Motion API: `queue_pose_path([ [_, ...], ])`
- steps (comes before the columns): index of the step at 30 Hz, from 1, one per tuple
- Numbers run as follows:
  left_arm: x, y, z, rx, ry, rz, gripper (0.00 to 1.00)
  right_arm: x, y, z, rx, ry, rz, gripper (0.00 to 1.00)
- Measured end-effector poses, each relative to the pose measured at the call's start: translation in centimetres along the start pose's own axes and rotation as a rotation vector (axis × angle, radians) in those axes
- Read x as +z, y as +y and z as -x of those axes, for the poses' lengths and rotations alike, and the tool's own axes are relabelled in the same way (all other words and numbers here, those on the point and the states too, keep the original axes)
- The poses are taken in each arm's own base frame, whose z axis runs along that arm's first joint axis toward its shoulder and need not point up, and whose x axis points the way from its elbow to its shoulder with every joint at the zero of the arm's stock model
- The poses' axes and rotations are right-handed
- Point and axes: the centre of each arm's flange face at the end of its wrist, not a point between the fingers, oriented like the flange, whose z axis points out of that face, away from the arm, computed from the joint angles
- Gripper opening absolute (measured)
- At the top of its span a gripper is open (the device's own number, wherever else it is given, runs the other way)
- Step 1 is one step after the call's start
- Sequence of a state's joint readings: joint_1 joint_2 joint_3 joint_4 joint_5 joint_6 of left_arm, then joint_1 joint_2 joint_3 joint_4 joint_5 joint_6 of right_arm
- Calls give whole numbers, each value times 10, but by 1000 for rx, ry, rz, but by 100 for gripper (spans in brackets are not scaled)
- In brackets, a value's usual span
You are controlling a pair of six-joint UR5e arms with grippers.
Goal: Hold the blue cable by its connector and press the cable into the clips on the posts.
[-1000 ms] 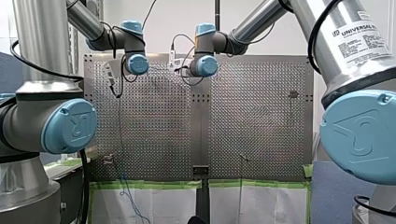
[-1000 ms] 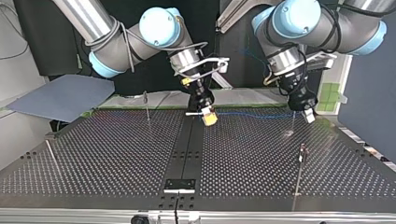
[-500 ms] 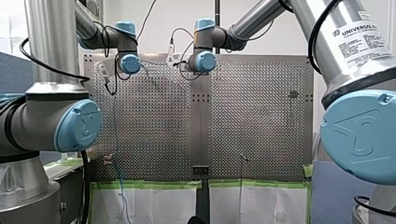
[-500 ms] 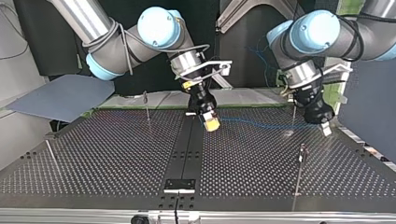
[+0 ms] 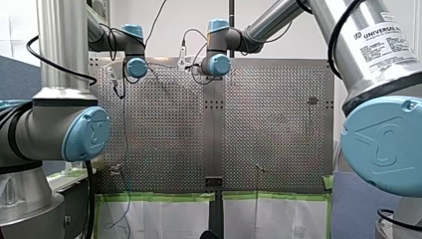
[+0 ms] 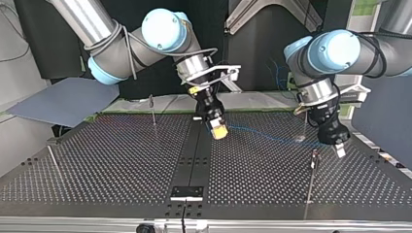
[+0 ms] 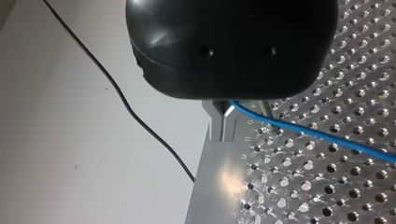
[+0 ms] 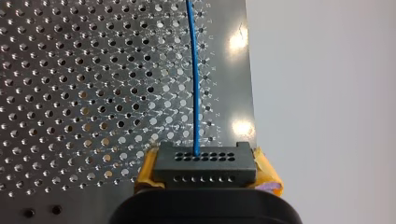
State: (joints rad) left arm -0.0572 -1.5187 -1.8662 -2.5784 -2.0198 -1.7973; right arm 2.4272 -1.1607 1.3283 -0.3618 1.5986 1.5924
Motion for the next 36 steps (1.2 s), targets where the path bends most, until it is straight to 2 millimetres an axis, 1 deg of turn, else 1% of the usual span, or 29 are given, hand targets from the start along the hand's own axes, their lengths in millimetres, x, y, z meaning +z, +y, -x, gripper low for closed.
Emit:
queue_pose_path([
  [12, 12, 7, 4, -1, -13, 0, 0, 4, 4, -6, -1, 13, 4, 0],
  [21, 25, 3, 16, -17, -25, -42, 0, 7, 4, -10, 0, 23, 2, 0],
  [36, 33, 10, 2, -13, -2, -37, 0, 9, 10, -8, 1, 18, 10, 0],
])
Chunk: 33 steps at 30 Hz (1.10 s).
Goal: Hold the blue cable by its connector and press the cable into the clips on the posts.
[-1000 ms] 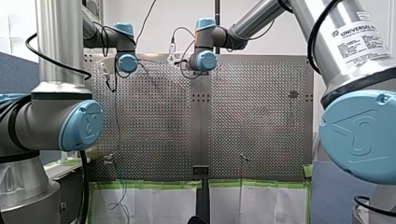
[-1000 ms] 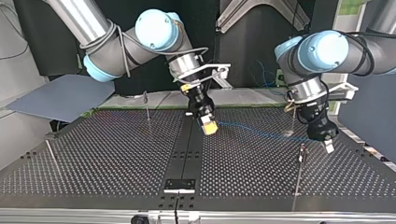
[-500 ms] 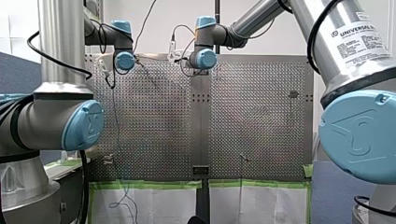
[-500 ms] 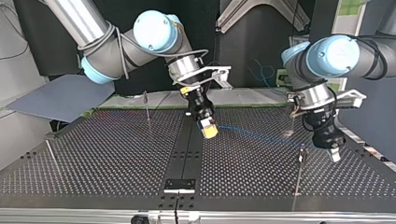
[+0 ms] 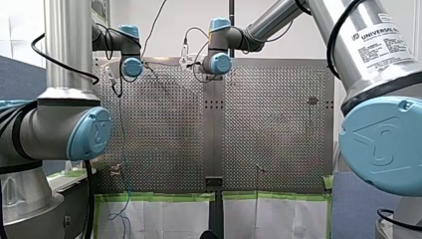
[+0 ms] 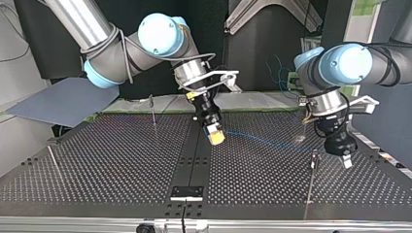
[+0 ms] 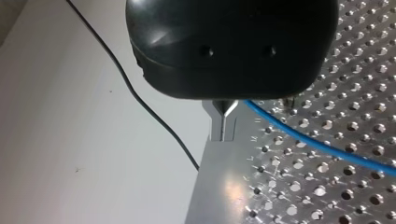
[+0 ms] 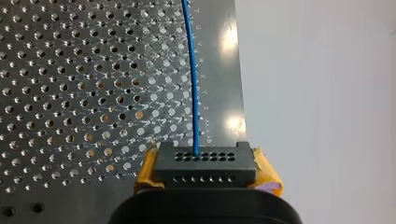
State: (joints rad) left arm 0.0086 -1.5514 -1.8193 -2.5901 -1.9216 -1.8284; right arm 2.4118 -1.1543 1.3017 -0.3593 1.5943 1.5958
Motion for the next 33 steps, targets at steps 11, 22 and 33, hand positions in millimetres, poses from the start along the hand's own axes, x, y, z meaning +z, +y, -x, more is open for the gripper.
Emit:
queue_pose_path([
  [11, 22, 8, -18, -1, 9, -34, 0, 5, 10, 23, -2, -28, 15, 0],
  [22, 34, 16, -15, -35, -6, -67, 0, 13, 34, 22, 3, -17, 49, 0],
  [33, 45, 18, -17, -55, -2, -80, 0, 22, 57, 14, 9, 2, 76, 0],
])
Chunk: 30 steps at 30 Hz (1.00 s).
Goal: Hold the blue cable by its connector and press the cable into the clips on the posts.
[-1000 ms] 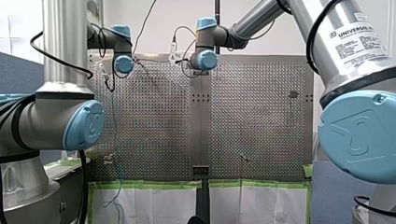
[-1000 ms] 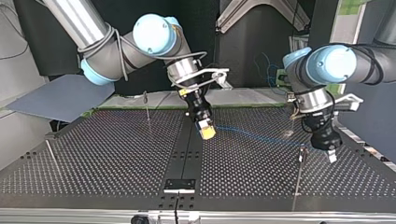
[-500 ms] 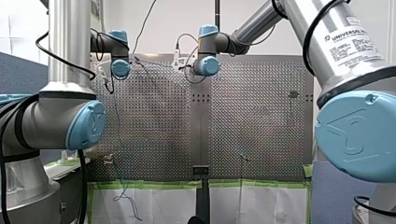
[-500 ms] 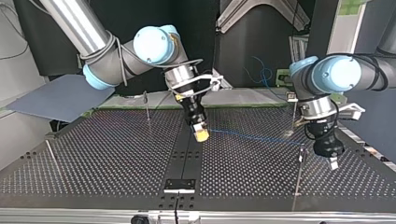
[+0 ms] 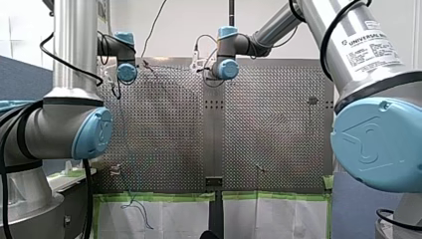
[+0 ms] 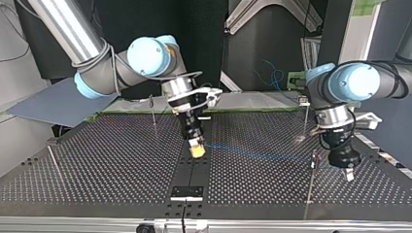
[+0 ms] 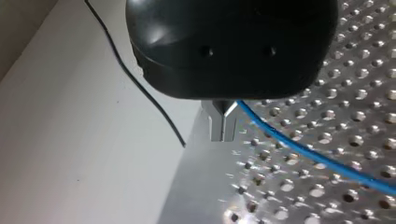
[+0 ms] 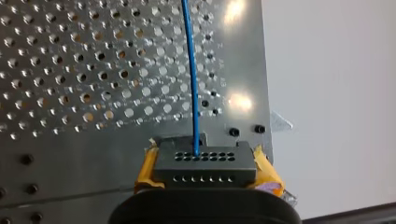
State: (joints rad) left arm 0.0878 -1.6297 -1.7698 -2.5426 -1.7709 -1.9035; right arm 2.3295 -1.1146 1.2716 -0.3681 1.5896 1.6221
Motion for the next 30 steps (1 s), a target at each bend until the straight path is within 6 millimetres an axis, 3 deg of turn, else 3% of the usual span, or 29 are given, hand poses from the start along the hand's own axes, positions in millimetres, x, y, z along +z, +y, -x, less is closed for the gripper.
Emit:
queue_pose_path([
  [12, 15, 11, -27, -8, 45, -6, 0, 9, 17, -8, 9, 23, 16, 0],
  [19, 22, 14, -25, -35, 33, -9, 0, 20, 21, -17, 32, 47, 20, 0],
  [30, 27, 16, -21, -68, 26, -21, 3, 33, 30, 17, 46, 9, 36, 0],
])
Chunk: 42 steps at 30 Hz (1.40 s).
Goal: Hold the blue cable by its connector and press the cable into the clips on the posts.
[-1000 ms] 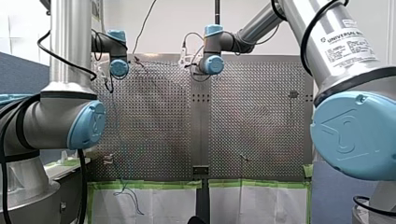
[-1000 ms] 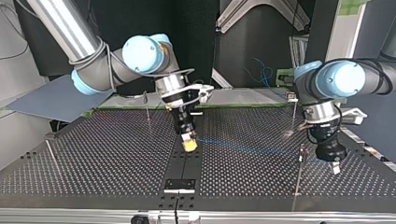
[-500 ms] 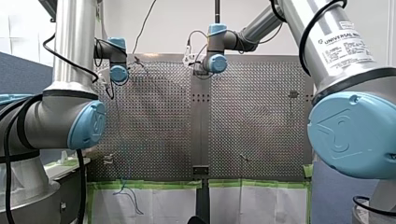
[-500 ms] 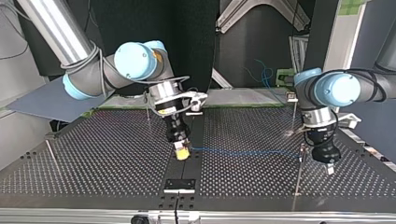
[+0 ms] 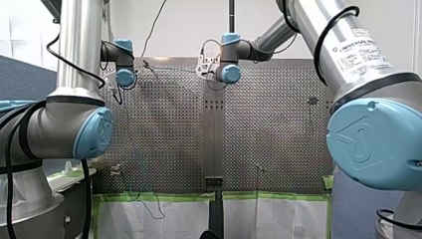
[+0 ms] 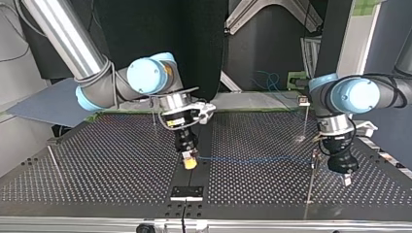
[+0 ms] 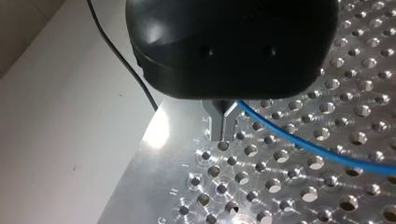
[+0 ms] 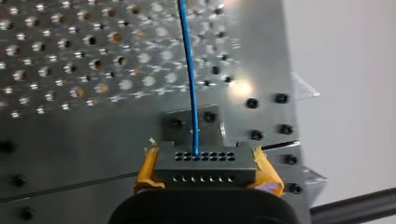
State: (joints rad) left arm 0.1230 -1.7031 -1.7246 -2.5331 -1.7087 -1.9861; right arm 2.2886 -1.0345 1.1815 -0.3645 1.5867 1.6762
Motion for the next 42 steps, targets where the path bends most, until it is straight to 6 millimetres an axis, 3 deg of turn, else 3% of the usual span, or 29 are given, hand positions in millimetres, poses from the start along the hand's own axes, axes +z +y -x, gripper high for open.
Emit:
queue_pose_path([
  [1, 0, 0, 0, -2, 0, -1, 3, 0, 0, 1, 0, -2, 0, 0],
  [2, 0, 0, 0, -4, 0, -2, 8, 1, 0, 2, 0, -3, 0, 0],
  [3, 0, 0, 0, -5, 1, -2, 22, 1, 0, 3, 0, -5, 0, 0],
  [4, 0, 1, 0, -6, 2, -2, 22, 1, 0, 4, 1, -6, -1, 0],
  [6, 0, 1, 0, -8, 4, -1, 45, 0, -1, 4, 1, -10, -2, 0],
  [7, 0, 1, 0, -8, 7, 1, 45, 0, -2, 5, 1, -12, -2, 0],
  [8, -1, 1, -1, -8, 9, 4, 61, 0, -2, 5, 1, -14, -3, 0],
  [9, -1, 1, -1, -8, 11, 8, 70, 0, -3, 5, 1, -16, -4, 0],
  [10, -2, 1, -1, -7, 14, 14, 70, -1, -3, 5, 1, -17, -4, 0],
  [12, -3, 2, -2, -6, 19, 26, 88, -1, -3, 5, 1, -19, -4, 0],
  [17, -8, 5, -4, 0, 36, 70, 92, -1, -4, 6, 2, -22, -5, 0],
  [23, -15, 8, -7, 1, 71, 121, 86, -1, -4, 6, 1, -24, -4, 0],
  [25, -18, 7, -9, 1, 92, 121, 90, -1, -4, 6, 1, -25, -4, 0],
  [27, -19, 6, -11, -1, 108, 112, 100, -1, -3, 6, 1, -25, -4, 0],
  [36, -28, -3, -20, 21, 202, 54, 100, -1, -3, 6, 1, -24, -3, 0],
  [42, -45, -6, -21, 80, 259, 63, 100, -2, -4, 6, 1, -26, -5, 0],
])
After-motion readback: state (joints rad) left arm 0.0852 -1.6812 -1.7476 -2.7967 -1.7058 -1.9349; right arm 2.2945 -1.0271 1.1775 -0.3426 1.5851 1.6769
